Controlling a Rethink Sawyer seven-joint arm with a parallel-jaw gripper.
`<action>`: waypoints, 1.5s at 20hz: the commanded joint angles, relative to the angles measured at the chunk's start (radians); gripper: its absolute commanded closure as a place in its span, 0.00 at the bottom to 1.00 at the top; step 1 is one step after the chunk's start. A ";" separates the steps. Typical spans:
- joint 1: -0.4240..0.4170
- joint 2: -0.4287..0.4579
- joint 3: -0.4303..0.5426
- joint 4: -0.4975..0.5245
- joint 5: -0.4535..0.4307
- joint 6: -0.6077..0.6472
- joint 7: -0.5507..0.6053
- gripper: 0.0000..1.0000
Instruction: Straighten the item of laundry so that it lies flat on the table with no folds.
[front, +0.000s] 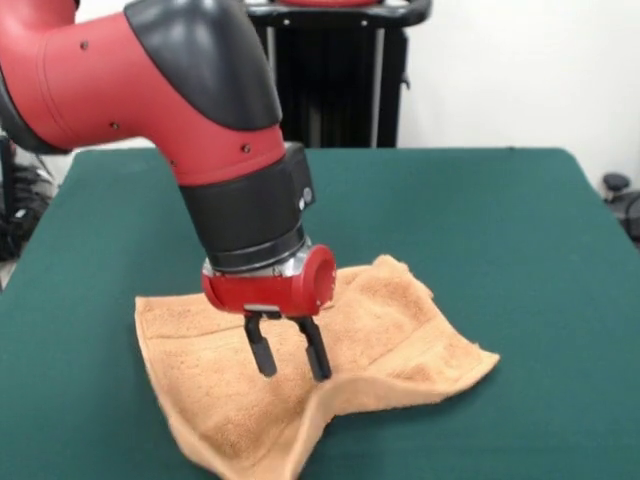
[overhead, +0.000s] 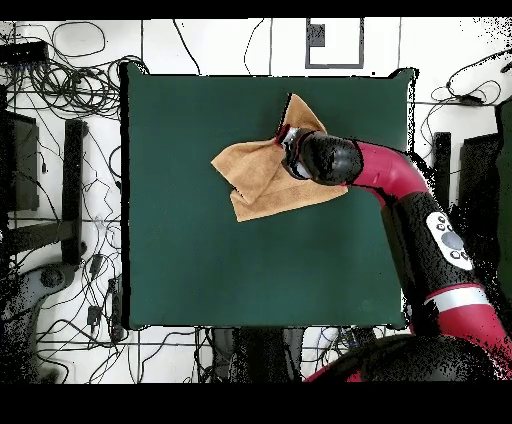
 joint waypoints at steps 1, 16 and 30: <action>0.010 -0.076 0.085 0.097 0.032 0.110 -0.117 0.00; 0.054 -0.048 -0.007 0.060 -0.006 0.118 -0.093 0.00; 0.145 -0.031 -0.167 0.036 -0.081 0.082 -0.008 0.00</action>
